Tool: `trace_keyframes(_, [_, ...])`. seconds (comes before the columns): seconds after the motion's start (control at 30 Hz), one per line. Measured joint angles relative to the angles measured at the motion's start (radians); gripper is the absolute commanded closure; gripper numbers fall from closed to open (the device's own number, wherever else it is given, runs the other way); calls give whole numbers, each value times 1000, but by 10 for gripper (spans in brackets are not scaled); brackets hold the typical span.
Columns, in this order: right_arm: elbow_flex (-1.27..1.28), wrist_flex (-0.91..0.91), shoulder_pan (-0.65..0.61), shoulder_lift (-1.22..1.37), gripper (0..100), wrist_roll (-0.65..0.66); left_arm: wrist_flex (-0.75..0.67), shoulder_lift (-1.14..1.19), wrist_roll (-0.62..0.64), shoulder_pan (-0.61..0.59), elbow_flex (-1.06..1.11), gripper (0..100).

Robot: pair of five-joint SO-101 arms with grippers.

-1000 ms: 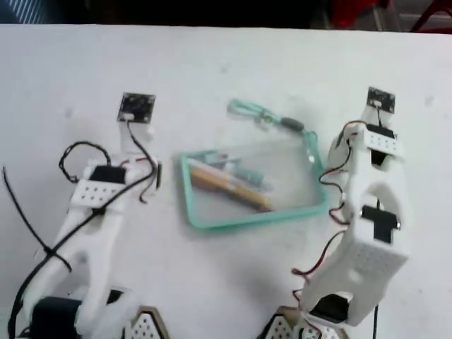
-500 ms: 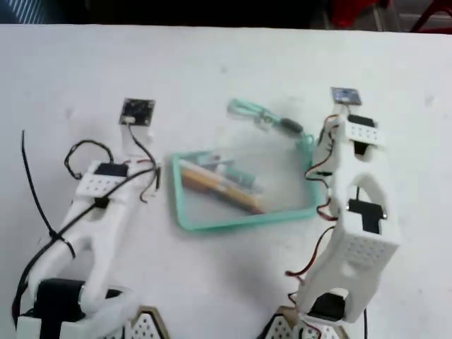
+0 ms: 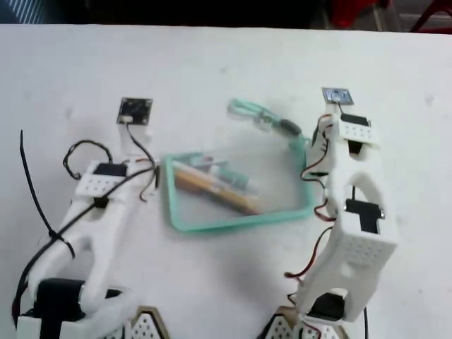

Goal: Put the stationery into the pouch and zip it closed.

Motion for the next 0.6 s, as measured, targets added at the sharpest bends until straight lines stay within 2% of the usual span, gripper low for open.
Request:
trace_keyframes(0.17, [0,0,9,-3,981,-38,0,112,49,0,-51,976])
trace_keyframes(0.4, [2,-17,32,-3,981,-91,103,388,60,23,-338,976])
trace_keyframes(0.6, [6,-28,32,-3,981,-97,138,500,58,52,-476,976])
